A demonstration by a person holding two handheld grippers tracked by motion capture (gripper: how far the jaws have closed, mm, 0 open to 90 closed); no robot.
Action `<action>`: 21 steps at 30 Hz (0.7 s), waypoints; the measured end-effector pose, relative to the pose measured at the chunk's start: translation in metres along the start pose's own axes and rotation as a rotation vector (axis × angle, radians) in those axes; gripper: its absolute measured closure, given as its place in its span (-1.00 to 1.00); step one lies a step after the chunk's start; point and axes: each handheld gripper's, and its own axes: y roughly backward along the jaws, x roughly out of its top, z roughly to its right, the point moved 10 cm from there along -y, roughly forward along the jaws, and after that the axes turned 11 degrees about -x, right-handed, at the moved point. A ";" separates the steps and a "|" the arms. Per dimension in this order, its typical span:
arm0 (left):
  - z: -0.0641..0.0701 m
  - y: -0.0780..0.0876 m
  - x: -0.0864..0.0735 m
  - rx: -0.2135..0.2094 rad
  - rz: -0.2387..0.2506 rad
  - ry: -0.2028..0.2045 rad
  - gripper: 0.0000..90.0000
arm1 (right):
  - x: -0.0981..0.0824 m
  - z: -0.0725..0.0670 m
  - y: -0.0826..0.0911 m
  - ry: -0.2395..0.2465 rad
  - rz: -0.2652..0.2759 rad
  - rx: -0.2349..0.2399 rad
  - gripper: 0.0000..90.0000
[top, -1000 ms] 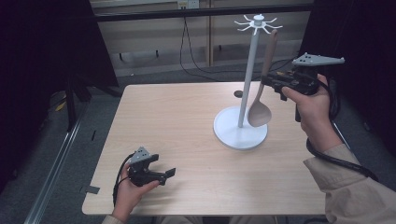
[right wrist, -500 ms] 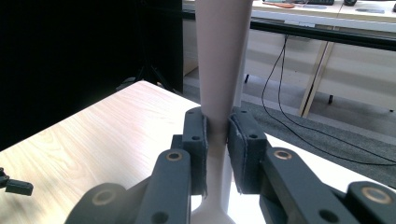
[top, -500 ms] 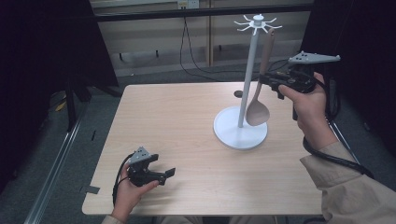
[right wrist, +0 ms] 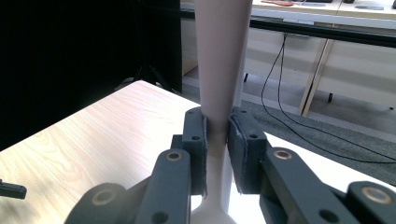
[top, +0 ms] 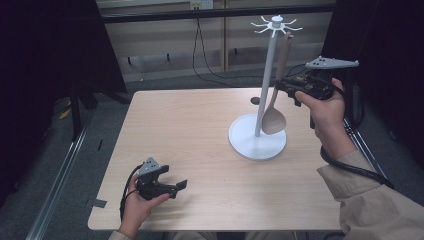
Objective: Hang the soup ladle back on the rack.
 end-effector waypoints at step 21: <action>0.001 0.004 -0.003 0.005 -0.005 0.002 -0.90 | -0.001 0.000 0.000 -0.001 0.033 -0.012 0.63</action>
